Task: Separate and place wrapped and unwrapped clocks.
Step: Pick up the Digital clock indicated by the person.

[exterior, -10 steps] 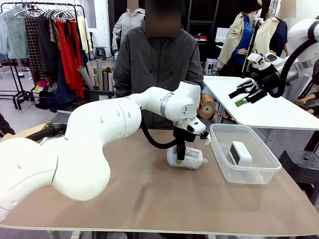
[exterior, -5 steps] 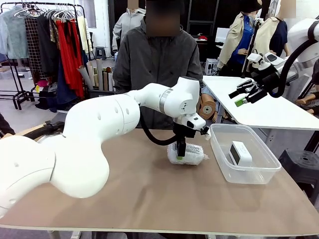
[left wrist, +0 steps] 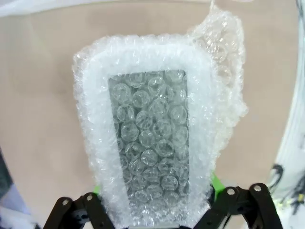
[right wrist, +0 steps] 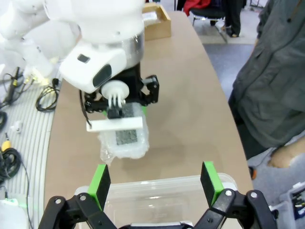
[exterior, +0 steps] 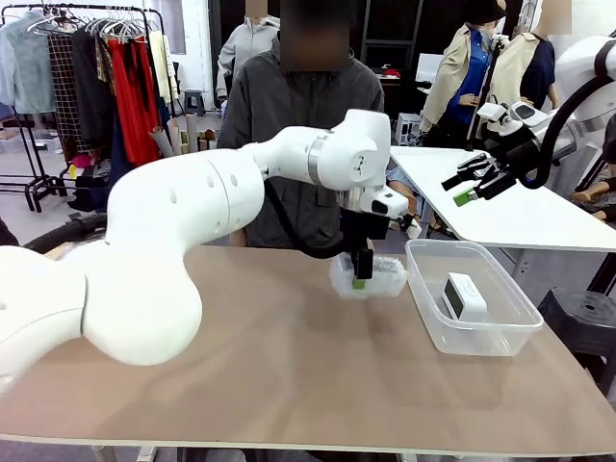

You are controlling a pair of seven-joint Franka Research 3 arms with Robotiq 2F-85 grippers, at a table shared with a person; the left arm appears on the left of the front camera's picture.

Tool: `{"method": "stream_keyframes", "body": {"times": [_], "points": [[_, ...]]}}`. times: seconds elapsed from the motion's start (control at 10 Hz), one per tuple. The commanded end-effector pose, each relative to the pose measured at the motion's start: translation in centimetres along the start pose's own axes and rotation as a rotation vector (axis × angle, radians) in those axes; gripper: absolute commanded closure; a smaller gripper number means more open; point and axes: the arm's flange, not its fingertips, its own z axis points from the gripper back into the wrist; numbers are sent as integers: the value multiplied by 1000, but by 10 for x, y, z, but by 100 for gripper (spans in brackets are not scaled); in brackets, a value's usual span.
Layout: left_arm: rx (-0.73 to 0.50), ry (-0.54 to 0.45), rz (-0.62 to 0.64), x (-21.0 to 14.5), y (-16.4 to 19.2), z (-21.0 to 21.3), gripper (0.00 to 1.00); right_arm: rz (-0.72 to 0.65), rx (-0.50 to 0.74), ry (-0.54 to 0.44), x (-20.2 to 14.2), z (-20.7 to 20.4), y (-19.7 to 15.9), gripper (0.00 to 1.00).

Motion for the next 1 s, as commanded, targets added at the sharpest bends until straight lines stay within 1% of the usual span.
{"method": "stream_keyframes", "body": {"times": [0.0,0.1,0.2,0.3,0.4,0.5,0.6,0.8,0.9], "points": [[11,-58,155,13,-4,36,100,2,-15,4,1,-1,1,0],[48,-45,209,6,-18,47,100,2,-15,4,1,-1,1,0],[47,-22,249,-3,-33,58,100,2,-15,4,1,-1,1,0],[0,7,271,-14,-45,65,100,2,-15,4,1,-1,1,0],[-34,25,314,-27,-55,73,100,2,-15,4,1,-1,1,0],[-70,66,366,-39,-66,81,100,2,-15,4,1,-1,1,0],[-85,115,408,-50,-76,90,100,2,-15,4,1,-1,1,0],[-86,179,480,-68,-93,107,100,2,-15,4,1,-1,1,0],[-68,211,515,-77,-103,116,100,2,-15,4,1,-1,1,0]]}}
